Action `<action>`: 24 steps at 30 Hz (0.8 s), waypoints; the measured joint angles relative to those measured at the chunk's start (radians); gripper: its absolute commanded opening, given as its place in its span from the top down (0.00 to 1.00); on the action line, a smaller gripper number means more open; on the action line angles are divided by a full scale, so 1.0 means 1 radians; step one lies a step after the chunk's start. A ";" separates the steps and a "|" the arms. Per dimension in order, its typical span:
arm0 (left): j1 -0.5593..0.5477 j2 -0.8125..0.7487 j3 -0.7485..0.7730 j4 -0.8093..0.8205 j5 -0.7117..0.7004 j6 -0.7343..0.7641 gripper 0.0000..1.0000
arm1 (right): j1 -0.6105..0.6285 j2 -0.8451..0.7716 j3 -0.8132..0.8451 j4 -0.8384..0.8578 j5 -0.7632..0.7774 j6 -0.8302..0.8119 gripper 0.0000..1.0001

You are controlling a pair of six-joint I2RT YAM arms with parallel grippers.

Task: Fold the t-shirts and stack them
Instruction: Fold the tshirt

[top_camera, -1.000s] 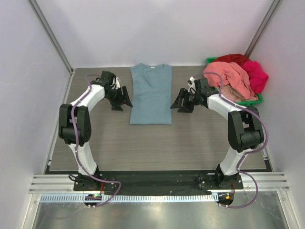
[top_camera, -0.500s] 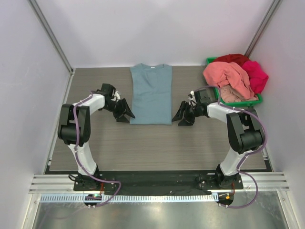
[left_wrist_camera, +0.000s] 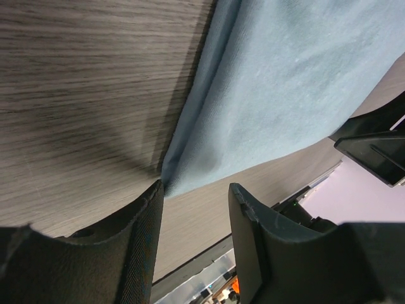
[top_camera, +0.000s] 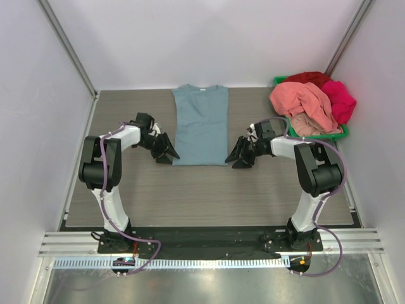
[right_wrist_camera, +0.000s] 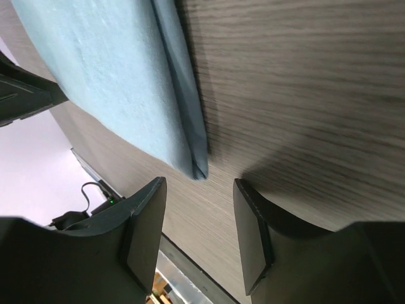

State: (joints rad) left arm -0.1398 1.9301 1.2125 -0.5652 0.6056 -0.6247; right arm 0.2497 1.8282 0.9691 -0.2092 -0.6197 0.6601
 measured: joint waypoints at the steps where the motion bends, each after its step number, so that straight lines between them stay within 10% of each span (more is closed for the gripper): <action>1: 0.000 0.002 0.000 0.000 0.000 0.000 0.53 | 0.002 0.006 0.005 0.003 -0.005 0.004 0.48; 24: -0.003 0.027 -0.014 -0.005 0.010 -0.001 0.64 | 0.033 0.079 0.067 0.037 -0.032 0.051 0.53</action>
State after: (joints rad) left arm -0.1425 1.9572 1.1984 -0.5705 0.6151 -0.6258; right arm 0.2825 1.9076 1.0363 -0.1722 -0.6514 0.7109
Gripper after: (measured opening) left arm 0.383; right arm 0.470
